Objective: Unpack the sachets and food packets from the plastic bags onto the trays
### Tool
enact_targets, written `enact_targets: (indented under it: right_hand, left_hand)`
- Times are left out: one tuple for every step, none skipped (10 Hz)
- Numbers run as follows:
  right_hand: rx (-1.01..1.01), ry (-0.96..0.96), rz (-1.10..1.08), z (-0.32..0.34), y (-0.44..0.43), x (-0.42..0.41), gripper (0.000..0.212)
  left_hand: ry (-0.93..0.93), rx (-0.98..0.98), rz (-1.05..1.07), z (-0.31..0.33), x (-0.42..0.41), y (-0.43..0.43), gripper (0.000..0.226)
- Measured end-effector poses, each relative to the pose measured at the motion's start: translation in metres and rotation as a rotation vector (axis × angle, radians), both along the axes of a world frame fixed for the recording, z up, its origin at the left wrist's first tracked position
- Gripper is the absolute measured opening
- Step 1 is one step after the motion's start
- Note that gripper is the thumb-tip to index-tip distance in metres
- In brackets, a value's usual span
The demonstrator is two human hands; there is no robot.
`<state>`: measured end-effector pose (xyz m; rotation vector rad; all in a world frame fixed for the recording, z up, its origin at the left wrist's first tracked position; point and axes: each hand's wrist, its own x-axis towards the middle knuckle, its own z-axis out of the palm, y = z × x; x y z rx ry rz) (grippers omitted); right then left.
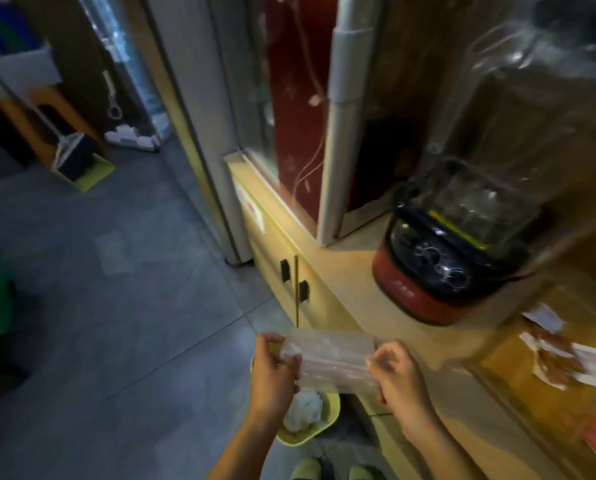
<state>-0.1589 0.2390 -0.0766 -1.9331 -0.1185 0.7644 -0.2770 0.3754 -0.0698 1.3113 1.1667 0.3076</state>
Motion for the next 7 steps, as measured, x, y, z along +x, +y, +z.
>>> enact_targets:
  right_hand:
    - [-0.041, 0.045, 0.104, -0.018, 0.025, -0.006, 0.017]
    - [-0.062, -0.046, 0.173, -0.036, 0.042, -0.006, 0.013]
    - [-0.074, -0.127, 0.148, -0.058, 0.055, -0.007, 0.008]
    - [-0.084, -0.174, 0.158, -0.09, 0.063, -0.009, 0.015]
    - [-0.197, -0.239, 0.277, -0.13, 0.066, -0.009, 0.028]
    - [-0.402, -0.303, 0.484, -0.186, 0.06, -0.014, 0.045]
    - [-0.691, -0.212, 0.901, -0.238, 0.054, -0.015, 0.058]
  left_hand:
    - [0.073, 0.056, 0.012, -0.019, -0.012, 0.015, 0.02]
    - [0.123, 0.099, -0.012, -0.035, -0.017, 0.025, 0.015]
    - [0.141, 0.236, -0.096, -0.057, -0.015, 0.029, 0.017]
    - [0.123, 0.312, -0.183, -0.09, -0.009, 0.032, 0.032]
    - [0.184, 0.314, -0.327, -0.139, -0.009, 0.031, 0.048]
    - [0.355, 0.451, -0.506, -0.204, -0.018, 0.023, 0.064]
    - [0.76, 0.411, -0.902, -0.263, -0.028, 0.016, 0.063]
